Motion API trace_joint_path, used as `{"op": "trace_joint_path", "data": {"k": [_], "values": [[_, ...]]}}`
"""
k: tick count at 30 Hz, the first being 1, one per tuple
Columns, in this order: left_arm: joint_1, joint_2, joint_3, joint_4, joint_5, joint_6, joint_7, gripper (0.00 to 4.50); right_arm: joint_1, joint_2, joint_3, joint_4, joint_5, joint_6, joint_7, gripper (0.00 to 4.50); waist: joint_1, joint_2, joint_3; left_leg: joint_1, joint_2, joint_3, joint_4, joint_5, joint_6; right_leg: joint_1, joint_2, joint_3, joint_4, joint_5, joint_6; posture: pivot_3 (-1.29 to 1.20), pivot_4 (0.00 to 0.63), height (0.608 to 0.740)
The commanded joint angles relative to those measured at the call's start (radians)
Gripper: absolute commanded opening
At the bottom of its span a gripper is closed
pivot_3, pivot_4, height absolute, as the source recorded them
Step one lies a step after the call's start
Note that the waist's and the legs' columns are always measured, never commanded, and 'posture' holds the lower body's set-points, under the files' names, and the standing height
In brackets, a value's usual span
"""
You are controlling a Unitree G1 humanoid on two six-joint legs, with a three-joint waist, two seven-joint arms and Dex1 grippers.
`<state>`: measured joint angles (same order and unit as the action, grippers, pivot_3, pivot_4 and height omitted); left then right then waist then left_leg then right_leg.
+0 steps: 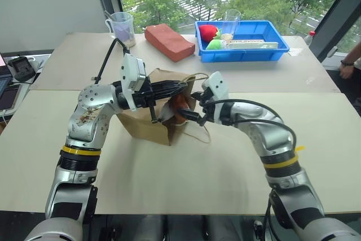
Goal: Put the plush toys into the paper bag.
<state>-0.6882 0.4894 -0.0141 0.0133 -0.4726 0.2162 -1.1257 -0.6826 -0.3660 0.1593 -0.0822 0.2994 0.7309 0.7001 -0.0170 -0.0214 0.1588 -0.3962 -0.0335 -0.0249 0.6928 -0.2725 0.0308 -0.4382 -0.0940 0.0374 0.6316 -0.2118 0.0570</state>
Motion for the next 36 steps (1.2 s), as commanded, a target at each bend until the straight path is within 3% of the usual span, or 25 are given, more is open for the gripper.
{"op": "trace_joint_path", "data": {"k": [1,8,16,20,29,30,36], "values": [[-0.010,0.001,0.014,-0.020,-0.006,-0.026,-0.003,0.00,0.024,-0.060,-0.027,-0.108,0.052,0.037,0.059,4.43,0.000,0.000,0.000,0.000,0.000,0.000,0.000,0.000,0.000,0.000,0.000,0.000,0.000,0.000,0.000,0.00,0.150,0.740],[-0.006,0.002,0.019,-0.017,-0.005,-0.033,-0.005,0.00,0.153,-0.261,0.054,-0.204,0.035,-0.006,0.207,4.43,0.005,0.000,0.000,-0.001,0.000,0.000,0.002,-0.001,0.002,0.001,0.000,-0.001,-0.002,0.000,0.000,0.00,0.150,0.740],[-0.008,0.001,0.015,-0.018,-0.004,-0.037,-0.003,0.00,0.215,-0.227,0.153,-0.124,-0.089,-0.130,0.159,4.43,0.001,0.000,0.000,-0.001,0.001,0.001,0.002,0.000,0.001,0.001,0.000,0.000,-0.001,0.000,0.000,0.00,0.150,0.740],[-0.007,0.001,0.015,-0.022,-0.005,-0.033,0.001,0.00,0.217,-0.201,0.160,-0.085,-0.119,-0.167,0.149,3.39,0.005,0.000,0.000,-0.001,0.000,0.000,0.002,0.000,0.001,0.001,0.000,0.000,-0.001,0.000,0.000,0.00,0.150,0.740],[-0.010,0.001,0.015,-0.023,-0.003,-0.026,0.012,0.00,0.221,-0.171,0.099,-0.062,-0.117,-0.216,0.111,0.23,0.005,0.000,0.000,-0.001,0.000,0.000,0.002,0.000,0.001,0.001,0.000,0.000,-0.001,0.000,0.000,0.00,0.150,0.740],[-0.012,-0.003,0.013,-0.022,-0.003,-0.025,0.016,0.00,0.227,-0.167,0.078,-0.074,-0.107,-0.211,0.102,0.05,0.005,0.000,0.000,-0.001,0.000,0.000,0.002,0.000,0.001,0.001,0.000,0.000,-0.001,0.000,0.000,0.00,0.150,0.740],[-0.062,-0.049,0.004,0.034,0.012,-0.030,0.058,0.00,0.243,-0.174,-0.069,-0.186,-0.079,-0.227,0.036,0.05,0.011,0.000,0.000,-0.001,0.000,0.000,0.002,0.000,0.001,0.001,-0.001,0.000,-0.001,0.000,0.000,0.00,0.150,0.740]]}}
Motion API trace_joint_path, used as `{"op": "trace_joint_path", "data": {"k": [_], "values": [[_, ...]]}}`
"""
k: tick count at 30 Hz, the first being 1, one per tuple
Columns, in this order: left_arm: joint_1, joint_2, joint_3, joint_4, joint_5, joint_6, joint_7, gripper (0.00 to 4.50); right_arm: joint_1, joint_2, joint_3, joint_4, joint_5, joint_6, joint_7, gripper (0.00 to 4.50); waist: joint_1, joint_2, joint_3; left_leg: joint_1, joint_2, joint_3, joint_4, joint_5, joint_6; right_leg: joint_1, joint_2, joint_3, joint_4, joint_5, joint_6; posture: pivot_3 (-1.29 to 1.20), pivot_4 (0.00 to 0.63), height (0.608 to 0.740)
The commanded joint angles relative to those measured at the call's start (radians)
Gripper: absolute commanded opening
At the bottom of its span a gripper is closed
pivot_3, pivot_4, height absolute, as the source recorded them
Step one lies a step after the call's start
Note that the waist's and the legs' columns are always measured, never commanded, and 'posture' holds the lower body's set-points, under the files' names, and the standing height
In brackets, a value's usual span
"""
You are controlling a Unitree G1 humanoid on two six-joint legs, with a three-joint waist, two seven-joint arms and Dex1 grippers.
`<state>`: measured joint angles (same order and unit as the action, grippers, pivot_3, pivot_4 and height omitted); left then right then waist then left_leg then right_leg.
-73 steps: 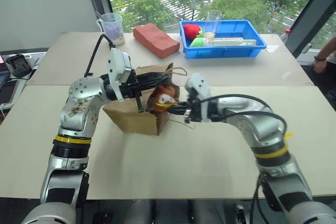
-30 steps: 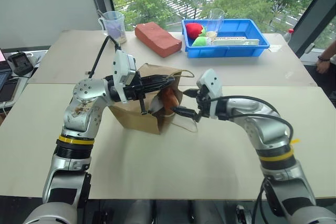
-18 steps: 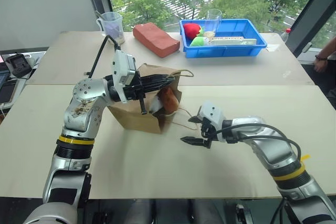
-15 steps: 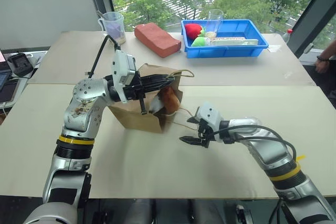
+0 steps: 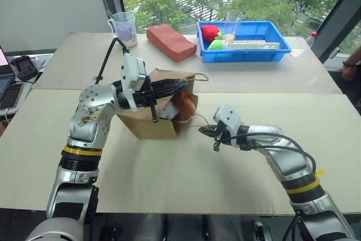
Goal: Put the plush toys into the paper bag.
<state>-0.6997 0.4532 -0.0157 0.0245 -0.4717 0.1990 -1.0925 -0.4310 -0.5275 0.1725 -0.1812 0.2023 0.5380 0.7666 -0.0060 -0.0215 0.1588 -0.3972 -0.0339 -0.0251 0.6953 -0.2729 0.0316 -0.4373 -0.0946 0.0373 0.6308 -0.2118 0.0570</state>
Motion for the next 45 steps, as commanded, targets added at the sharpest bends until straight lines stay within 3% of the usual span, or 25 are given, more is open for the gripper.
{"op": "trace_joint_path", "data": {"k": [1,10,14,28,38,45], "values": [[-0.070,-0.022,0.001,0.055,0.029,-0.027,0.032,0.00,-0.006,-0.018,-0.107,-0.112,0.021,-0.041,-0.041,0.05,0.002,0.000,0.000,0.000,0.000,0.000,0.000,0.000,0.000,0.000,0.000,0.000,0.000,0.000,0.000,0.00,0.150,0.740],[-0.281,-0.170,-0.001,0.347,0.086,-0.148,0.062,0.00,-0.032,-0.016,-0.182,-0.273,-0.054,-0.197,-0.167,0.05,0.002,0.000,0.000,0.000,0.000,0.000,0.000,0.000,0.000,0.000,0.000,0.000,0.000,0.000,0.000,0.00,0.150,0.740],[-0.346,-0.188,0.015,0.427,0.086,-0.180,0.038,0.00,-0.062,-0.014,-0.179,-0.307,-0.063,-0.230,-0.185,0.05,-0.001,0.000,0.000,-0.001,-0.001,0.000,0.000,0.000,0.000,0.000,0.000,0.000,0.000,0.000,0.000,0.00,0.150,0.740],[-0.287,-0.097,-0.005,0.434,0.096,-0.105,-0.095,0.00,-0.121,0.019,-0.091,-0.379,0.128,0.043,-0.132,0.05,-0.009,0.000,0.000,0.000,0.000,0.000,0.000,0.000,0.000,0.000,0.001,0.000,0.001,0.000,0.000,0.00,0.150,0.740],[-0.343,-0.067,0.004,0.492,0.130,-0.114,-0.110,0.00,-0.270,0.120,-0.021,-0.225,0.127,0.137,-0.169,0.05,-0.007,0.000,0.000,0.000,0.000,0.000,0.001,0.000,0.000,0.000,0.001,-0.001,0.001,0.000,0.000,0.00,0.150,0.740],[-0.251,-0.046,-0.006,0.412,0.126,-0.087,-0.131,0.00,-0.315,0.143,0.017,-0.182,0.112,0.160,-0.176,0.05,-0.013,0.000,0.000,0.000,0.000,0.000,0.000,0.000,0.000,-0.002,0.001,-0.001,0.009,0.000,0.000,0.00,0.150,0.740]]}}
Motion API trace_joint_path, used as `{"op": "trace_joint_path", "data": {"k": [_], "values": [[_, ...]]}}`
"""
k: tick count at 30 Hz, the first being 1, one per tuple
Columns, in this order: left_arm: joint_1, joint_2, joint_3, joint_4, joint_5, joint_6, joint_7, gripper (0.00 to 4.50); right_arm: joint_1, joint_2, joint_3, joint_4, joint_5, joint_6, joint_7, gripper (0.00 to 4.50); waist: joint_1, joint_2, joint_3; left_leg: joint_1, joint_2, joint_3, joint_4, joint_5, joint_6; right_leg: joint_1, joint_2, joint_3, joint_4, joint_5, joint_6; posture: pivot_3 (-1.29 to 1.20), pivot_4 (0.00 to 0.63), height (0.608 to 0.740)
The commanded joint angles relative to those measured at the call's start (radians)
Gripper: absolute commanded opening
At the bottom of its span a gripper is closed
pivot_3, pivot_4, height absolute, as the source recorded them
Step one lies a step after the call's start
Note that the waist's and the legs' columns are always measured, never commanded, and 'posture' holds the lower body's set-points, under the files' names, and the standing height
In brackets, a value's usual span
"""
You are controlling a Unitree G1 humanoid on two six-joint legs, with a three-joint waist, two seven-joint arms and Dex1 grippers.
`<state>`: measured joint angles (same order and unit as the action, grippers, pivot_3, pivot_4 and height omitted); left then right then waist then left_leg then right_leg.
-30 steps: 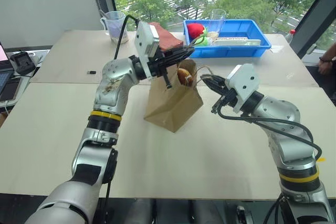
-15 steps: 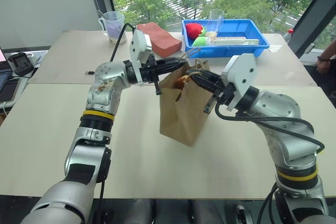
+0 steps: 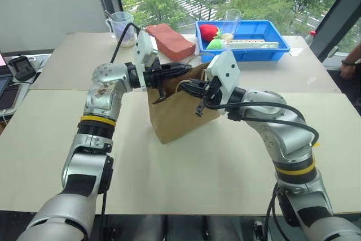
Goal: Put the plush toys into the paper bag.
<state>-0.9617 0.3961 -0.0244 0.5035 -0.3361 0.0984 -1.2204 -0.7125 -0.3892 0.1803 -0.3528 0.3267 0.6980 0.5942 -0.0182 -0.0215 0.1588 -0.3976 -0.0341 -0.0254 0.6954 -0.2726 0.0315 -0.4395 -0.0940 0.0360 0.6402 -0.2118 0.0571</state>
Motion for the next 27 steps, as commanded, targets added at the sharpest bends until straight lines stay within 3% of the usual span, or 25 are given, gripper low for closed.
{"op": "trace_joint_path", "data": {"k": [1,8,10,13,21,27], "values": [[0.015,0.012,0.005,-0.079,-0.013,0.023,-0.001,0.00,-0.034,0.004,0.015,-0.006,-0.016,0.002,-0.002,0.05,-0.001,0.000,0.000,-0.001,0.000,0.000,0.000,0.000,0.000,0.000,0.000,0.000,0.000,0.000,0.000,0.00,0.150,0.740],[0.071,0.029,0.014,-0.192,-0.034,0.098,0.018,0.00,-0.016,-0.022,0.036,0.009,-0.026,0.004,0.035,0.05,0.000,0.000,0.000,-0.001,0.000,0.000,0.001,0.000,0.000,0.000,0.000,0.000,0.001,0.000,0.000,0.00,0.150,0.740],[0.105,0.036,0.025,-0.262,-0.063,0.151,0.035,0.00,-0.014,-0.041,0.029,0.012,-0.025,0.000,0.053,0.65,-0.001,0.000,0.000,0.000,0.000,0.000,0.001,0.000,0.000,0.000,0.000,0.000,0.001,0.000,0.000,0.00,0.150,0.740],[0.151,0.057,0.057,-0.371,-0.110,0.222,0.069,0.95,-0.018,-0.085,0.004,0.009,-0.005,0.007,0.097,1.66,-0.001,0.000,0.000,-0.001,0.001,0.000,0.001,0.000,0.000,-0.001,0.000,0.000,0.001,0.000,0.000,0.00,0.150,0.740],[0.278,0.201,0.156,-0.606,-0.183,0.337,0.136,4.50,-0.050,-0.196,-0.047,0.018,0.026,0.000,0.205,4.43,-0.001,0.000,0.000,0.000,0.001,0.000,0.000,0.000,0.000,-0.001,0.000,0.000,0.001,0.000,0.000,0.00,0.150,0.740],[0.419,0.284,0.219,-0.727,-0.215,0.380,0.173,4.50,-0.073,-0.278,-0.092,0.008,0.089,0.027,0.298,4.47,0.003,0.000,0.000,0.000,0.002,0.000,0.000,0.000,0.000,0.000,0.000,0.000,0.000,0.000,0.000,0.00,0.150,0.740]]}}
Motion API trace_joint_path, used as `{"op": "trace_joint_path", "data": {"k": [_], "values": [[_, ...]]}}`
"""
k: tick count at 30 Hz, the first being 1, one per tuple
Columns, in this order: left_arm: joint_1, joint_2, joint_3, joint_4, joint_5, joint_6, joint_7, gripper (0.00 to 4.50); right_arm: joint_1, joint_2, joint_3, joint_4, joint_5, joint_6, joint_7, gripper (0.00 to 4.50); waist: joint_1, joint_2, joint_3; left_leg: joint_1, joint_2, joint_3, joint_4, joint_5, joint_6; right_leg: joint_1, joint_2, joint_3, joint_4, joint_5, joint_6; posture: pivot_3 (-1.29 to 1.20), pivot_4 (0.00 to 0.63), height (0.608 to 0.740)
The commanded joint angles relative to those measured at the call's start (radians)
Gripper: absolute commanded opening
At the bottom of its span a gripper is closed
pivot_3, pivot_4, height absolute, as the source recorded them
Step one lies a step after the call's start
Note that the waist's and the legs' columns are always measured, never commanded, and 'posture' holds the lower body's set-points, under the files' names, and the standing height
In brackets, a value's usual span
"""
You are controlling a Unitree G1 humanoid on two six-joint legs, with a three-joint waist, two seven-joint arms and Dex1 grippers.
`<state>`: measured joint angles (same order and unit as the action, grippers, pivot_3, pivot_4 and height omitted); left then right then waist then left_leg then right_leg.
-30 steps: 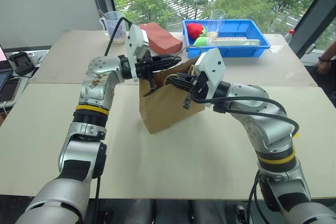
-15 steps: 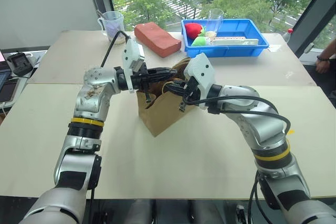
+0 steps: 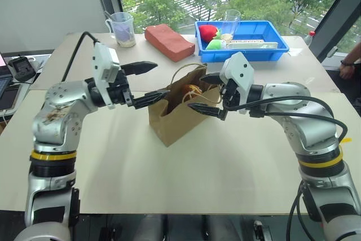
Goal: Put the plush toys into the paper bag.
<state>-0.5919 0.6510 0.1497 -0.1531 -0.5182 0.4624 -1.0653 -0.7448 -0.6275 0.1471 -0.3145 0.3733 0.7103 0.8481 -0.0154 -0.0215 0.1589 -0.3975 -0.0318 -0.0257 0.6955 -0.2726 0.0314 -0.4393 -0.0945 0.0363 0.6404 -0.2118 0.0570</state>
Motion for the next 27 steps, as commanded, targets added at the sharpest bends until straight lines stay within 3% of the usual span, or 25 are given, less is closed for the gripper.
{"op": "trace_joint_path", "data": {"k": [1,9,16,27], "values": [[0.075,0.035,0.052,-0.087,-0.039,0.023,0.027,4.50,-0.045,-0.057,-0.068,-0.033,0.057,0.023,0.061,4.47,0.000,0.000,0.000,0.000,0.000,0.000,0.000,0.000,0.000,0.000,0.000,0.000,0.000,0.000,0.000,0.00,0.150,0.740],[0.270,-0.006,0.030,-0.154,0.008,-0.056,0.109,4.50,-0.103,-0.221,-0.154,-0.081,0.270,0.191,0.222,4.47,0.004,0.000,0.000,0.000,0.001,0.000,-0.001,-0.001,0.001,0.001,-0.001,0.000,-0.010,0.000,0.000,0.00,0.150,0.740],[0.288,-0.076,-0.032,-0.107,0.049,-0.134,0.139,4.50,-0.157,-0.218,-0.172,-0.075,0.354,0.265,0.190,4.47,0.007,0.000,0.000,0.000,0.002,0.001,-0.001,-0.001,0.001,0.001,-0.001,0.000,-0.010,0.001,-0.002,0.00,0.150,0.740],[0.333,-0.062,-0.078,-0.129,0.016,-0.126,0.102,4.50,-0.150,-0.221,-0.130,-0.105,0.359,0.254,0.165,4.47,0.007,0.000,0.000,-0.001,0.002,0.001,-0.002,-0.001,0.001,0.000,-0.002,-0.001,-0.011,0.001,-0.002,0.00,0.150,0.740]]}}
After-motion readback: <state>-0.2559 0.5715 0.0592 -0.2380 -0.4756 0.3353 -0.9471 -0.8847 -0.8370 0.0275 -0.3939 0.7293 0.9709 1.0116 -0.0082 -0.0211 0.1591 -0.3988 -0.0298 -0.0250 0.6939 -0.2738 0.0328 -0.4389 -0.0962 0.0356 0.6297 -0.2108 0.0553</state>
